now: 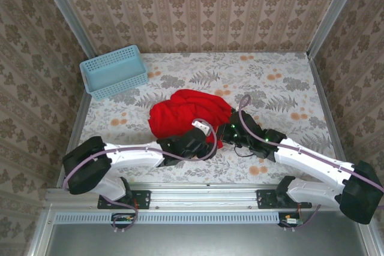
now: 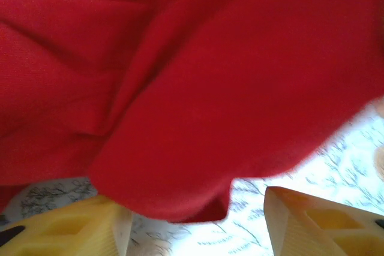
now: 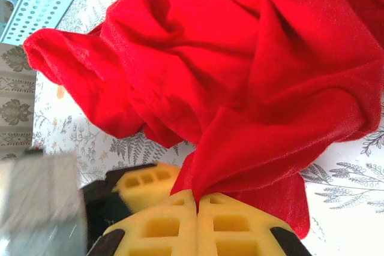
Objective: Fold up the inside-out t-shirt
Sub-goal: Turn the T-shirt inside out at the center of the table.
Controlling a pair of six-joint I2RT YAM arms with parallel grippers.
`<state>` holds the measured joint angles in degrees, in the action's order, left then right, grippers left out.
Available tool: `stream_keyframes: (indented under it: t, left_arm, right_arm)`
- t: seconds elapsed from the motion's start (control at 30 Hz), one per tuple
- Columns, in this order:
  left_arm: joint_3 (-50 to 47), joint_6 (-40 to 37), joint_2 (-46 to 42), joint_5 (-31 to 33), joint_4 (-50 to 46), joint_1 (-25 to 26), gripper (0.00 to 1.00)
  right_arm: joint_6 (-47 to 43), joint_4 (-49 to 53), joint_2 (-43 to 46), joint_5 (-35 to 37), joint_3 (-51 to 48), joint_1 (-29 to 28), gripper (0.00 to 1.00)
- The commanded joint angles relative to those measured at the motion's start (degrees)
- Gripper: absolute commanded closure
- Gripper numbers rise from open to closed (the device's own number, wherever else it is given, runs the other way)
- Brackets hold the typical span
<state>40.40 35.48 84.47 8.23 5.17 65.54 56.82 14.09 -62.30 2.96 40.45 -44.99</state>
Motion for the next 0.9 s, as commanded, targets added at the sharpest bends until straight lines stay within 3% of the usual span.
stream_keyframes:
  t: [0.0, 0.27, 0.6, 0.87]
  left_arm:
    - [0.83, 3.78, 0.91, 2.50, -1.48, -2.40, 0.48]
    - [-0.76, 3.72, 1.44, 2.04, -1.23, -4.00, 0.67]
    - [-1.15, 2.74, 0.05, 1.89, -1.47, -3.77, 0.98]
    - [-0.34, -0.93, -5.07, 2.27, -1.50, -0.19, 1.00]
  right_arm:
    - [0.45, 0.29, 2.28, 0.30, 0.22, -0.47, 1.00]
    - [1.06, 2.30, 5.06, 2.13, -1.77, -0.27, 1.00]
    - [1.24, 6.82, 6.18, 4.33, -2.36, 2.90, 1.00]
    - [-2.76, 9.81, 8.48, 3.74, -5.32, 9.72, 0.97]
